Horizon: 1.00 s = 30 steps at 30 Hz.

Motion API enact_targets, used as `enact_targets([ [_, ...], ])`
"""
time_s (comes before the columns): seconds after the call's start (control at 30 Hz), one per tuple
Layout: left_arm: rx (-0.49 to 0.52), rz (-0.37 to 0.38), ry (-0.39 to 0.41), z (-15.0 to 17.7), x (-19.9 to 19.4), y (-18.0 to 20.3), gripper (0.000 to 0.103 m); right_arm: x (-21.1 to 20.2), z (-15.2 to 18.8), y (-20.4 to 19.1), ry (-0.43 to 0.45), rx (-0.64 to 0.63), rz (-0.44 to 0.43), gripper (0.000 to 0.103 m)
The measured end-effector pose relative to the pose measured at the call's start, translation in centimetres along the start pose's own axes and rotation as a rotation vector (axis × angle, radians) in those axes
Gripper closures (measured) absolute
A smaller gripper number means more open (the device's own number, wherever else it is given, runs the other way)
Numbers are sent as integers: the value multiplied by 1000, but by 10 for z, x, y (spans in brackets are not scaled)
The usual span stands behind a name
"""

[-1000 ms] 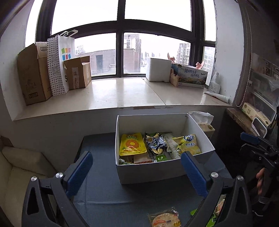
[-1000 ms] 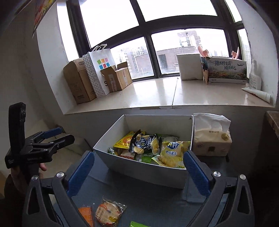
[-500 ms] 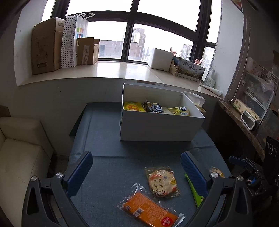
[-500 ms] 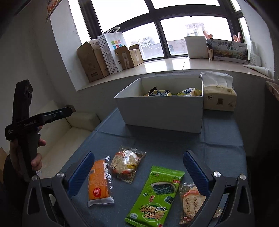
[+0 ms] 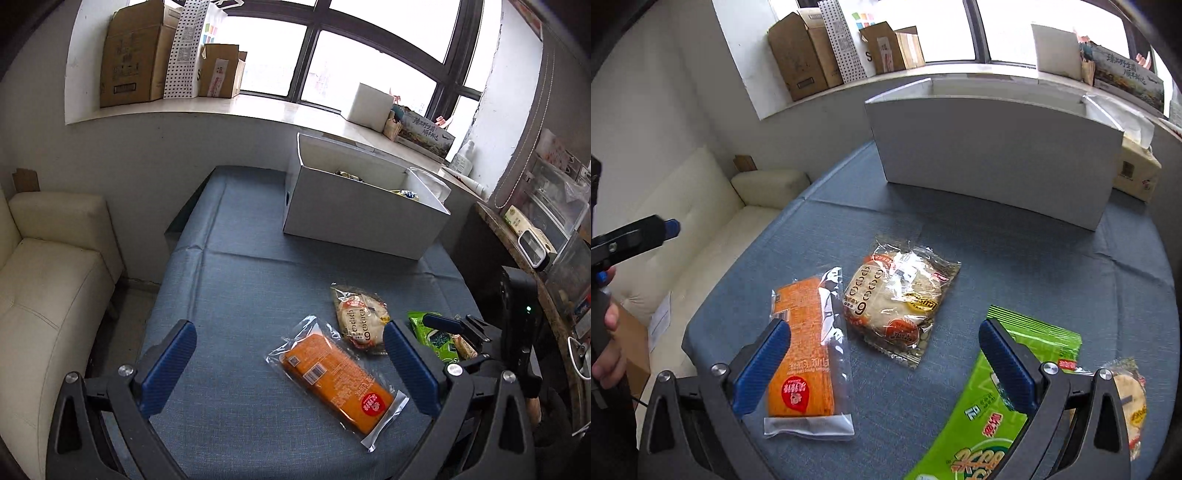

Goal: Organize snacks
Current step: 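Move both tools back toward the bread and orange cake packs, then grasp round bread pack with right tool while left tool grasps orange cake pack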

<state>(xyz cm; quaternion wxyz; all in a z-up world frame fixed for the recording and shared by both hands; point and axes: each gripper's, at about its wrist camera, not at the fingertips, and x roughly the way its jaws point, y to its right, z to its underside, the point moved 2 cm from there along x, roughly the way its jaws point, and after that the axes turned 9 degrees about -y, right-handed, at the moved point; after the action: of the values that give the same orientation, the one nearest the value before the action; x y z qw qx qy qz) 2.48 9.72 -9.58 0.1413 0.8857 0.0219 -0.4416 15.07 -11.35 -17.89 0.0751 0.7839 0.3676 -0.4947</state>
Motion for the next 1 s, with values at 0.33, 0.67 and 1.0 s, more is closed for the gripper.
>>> enact_targets([
  [0.33, 15, -11, -22, 10, 4, 0, 0, 56, -25, -6, -90, 18, 72, 0],
  [0.67, 43, -26, -56, 21, 14, 8, 0, 65, -36, -8, -70, -5, 230, 19],
  [1.0, 72, -3, -229, 39, 48, 26, 0, 3, -39, 11, 73, 42, 162, 21],
])
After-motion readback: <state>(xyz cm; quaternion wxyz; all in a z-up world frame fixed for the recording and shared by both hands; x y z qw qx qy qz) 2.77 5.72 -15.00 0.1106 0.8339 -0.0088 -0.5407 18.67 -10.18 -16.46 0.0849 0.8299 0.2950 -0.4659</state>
